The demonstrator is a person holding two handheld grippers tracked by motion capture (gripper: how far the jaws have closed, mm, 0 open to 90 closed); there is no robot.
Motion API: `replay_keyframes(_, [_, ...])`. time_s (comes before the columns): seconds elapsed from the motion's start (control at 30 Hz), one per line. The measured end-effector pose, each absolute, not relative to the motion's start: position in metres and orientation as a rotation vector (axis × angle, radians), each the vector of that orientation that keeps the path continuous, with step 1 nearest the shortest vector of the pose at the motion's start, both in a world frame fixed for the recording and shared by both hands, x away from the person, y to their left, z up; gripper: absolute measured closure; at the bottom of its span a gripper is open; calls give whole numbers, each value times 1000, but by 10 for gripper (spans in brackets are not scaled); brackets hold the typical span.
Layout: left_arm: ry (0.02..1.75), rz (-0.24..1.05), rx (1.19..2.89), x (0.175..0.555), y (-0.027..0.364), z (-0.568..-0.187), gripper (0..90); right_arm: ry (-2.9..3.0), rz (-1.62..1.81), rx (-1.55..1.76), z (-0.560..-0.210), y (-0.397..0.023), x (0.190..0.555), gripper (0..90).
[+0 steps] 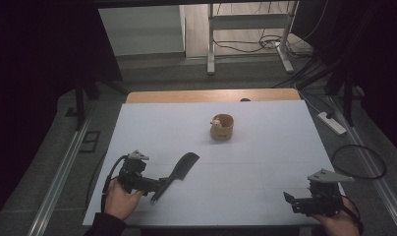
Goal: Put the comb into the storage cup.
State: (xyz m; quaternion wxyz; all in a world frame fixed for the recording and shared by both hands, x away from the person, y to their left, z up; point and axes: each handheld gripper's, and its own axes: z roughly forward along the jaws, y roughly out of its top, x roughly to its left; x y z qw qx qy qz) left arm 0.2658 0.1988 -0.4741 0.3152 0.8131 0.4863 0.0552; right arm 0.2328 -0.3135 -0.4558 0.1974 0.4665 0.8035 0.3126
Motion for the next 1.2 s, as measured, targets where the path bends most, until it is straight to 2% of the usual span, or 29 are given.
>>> replay_keyframes(0.2, [1226, 114, 2133, 268, 194, -476, 0, 2251, 873, 1307, -456, -313, 233, 0])
replay_keyframes(0.3, [1193, 56, 2121, 272, 192, -479, 0, 2252, 873, 1308, -456, -313, 233, 0])
replay_keyframes(0.73, [1134, 145, 2234, 281, 168, -481, 0, 2258, 868, 1314, -456, -313, 234, 0])
replay_keyframes(1.2, [1215, 221, 2309, 295, 161, -490, 0, 2261, 865, 1320, -457, -313, 234, 0])
